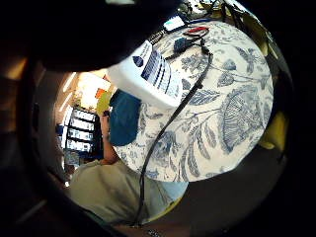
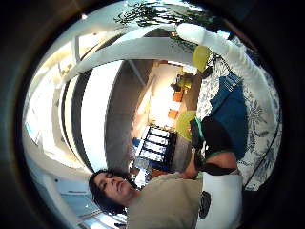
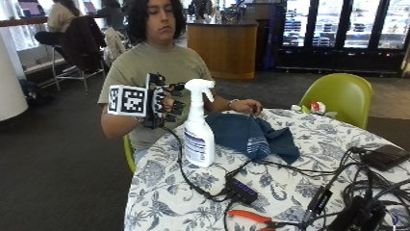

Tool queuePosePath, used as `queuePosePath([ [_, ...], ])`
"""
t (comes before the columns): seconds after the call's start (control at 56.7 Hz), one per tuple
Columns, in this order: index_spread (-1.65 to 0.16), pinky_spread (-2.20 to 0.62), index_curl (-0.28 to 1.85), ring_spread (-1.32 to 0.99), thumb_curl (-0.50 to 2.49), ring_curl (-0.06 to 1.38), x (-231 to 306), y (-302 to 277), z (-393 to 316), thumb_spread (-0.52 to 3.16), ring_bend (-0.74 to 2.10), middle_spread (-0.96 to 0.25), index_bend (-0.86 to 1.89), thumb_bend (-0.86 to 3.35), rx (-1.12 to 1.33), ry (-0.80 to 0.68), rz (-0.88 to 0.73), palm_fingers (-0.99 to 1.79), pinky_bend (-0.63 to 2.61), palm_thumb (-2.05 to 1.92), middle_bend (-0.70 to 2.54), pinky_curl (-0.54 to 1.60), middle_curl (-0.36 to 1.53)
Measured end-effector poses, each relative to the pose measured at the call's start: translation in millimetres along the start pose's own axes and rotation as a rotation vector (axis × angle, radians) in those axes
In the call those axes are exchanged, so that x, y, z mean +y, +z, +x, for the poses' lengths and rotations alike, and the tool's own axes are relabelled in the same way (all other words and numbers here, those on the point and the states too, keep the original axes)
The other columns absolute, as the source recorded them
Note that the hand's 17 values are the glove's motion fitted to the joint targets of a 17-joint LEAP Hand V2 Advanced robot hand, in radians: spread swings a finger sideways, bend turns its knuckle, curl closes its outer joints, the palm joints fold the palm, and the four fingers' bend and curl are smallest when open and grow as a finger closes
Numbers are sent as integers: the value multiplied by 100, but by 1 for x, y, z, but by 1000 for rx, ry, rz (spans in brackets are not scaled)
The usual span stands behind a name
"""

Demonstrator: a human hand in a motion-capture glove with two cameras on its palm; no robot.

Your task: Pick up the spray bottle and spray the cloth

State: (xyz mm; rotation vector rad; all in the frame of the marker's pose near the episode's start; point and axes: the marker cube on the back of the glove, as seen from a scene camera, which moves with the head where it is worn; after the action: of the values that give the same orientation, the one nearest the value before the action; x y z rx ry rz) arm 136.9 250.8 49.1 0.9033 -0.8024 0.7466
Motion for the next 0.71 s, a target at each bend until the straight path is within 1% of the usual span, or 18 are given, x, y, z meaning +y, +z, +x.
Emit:
queuePosePath([
  [0.247, -33, 20, 23, -2, 43, 35, -66, 16, 20, 104, 43, 4, 12, -3, -33, -56, 106, 40, 36, 85, 19, 36, 32],
  [0.388, -30, 19, 21, -3, 43, 36, -100, 38, 23, 99, 47, 5, 9, -3, -99, -86, 114, 42, 39, 84, 18, 37, 33],
  [0.564, -27, 15, 18, -6, 43, 37, -131, 58, 28, 97, 54, 3, 8, -2, -41, -115, 107, 48, 47, 85, 19, 39, 34],
  [0.706, -25, 10, 16, -8, 43, 38, -159, 74, 34, 95, 59, 2, 8, -3, -48, -75, 68, 52, 48, 84, 20, 39, 34],
])
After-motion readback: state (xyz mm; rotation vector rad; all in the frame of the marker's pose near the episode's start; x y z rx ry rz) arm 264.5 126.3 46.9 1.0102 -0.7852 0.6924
